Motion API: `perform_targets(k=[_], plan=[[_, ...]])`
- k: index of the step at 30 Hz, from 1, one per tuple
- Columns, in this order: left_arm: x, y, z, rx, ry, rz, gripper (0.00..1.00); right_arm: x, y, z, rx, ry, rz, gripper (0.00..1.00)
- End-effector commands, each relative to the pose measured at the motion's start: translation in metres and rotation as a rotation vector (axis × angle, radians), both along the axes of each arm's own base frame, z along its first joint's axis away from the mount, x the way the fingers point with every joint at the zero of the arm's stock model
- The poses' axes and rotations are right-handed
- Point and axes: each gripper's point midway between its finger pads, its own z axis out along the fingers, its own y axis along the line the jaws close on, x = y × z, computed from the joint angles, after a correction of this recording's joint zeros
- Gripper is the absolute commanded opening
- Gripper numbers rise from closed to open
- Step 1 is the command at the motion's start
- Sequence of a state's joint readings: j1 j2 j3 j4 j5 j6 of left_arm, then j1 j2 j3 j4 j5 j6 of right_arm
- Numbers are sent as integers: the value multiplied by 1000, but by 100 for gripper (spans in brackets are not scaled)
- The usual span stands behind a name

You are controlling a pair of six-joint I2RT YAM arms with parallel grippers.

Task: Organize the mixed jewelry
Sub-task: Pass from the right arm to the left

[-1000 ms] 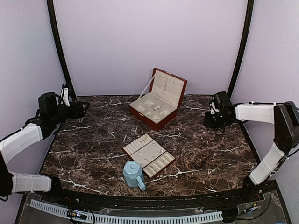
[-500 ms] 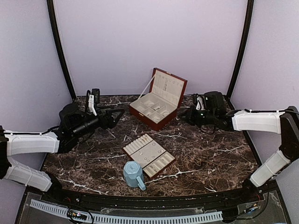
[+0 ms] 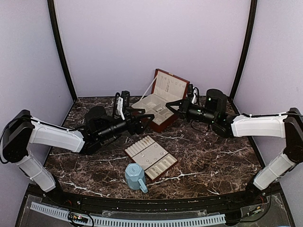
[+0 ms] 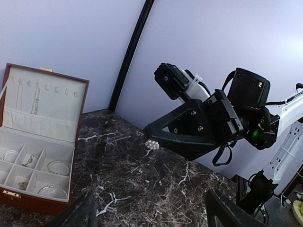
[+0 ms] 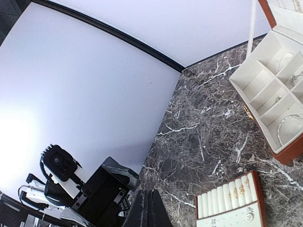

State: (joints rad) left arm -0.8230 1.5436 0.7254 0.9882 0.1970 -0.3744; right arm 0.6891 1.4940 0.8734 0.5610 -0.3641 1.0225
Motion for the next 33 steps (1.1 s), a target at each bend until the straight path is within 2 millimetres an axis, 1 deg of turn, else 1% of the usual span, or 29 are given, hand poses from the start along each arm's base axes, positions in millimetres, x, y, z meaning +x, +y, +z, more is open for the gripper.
perform_targets(k=[1,2,7,8,10,12,15,20,25,33], plan=[[-2,-16,35,-62,-101,-23,80,-13,10,21,73,-61,58,0],[-2,-20,33,-58,-98,-29,79,-15,11,22,72,-63,65,0],[-6,-33,35,-74,-92,-76,76,-18,16,22,74,-69,92,0],[-4,-35,32,-69,-85,-77,75,-18,17,24,77,-73,97,0],[-4,-37,32,-71,-81,-83,72,-20,19,25,78,-77,108,0],[-4,-39,33,-73,-82,-89,66,-22,20,25,77,-78,116,0],[-2,-43,32,-66,-80,-94,60,-23,22,27,79,-84,126,0],[0,-44,33,-67,-79,-92,51,-26,25,29,76,-93,142,0],[1,-46,29,-60,-63,-97,46,-29,28,32,74,-107,157,0],[-2,-49,29,-66,-47,-117,37,-33,28,34,68,-121,171,0]])
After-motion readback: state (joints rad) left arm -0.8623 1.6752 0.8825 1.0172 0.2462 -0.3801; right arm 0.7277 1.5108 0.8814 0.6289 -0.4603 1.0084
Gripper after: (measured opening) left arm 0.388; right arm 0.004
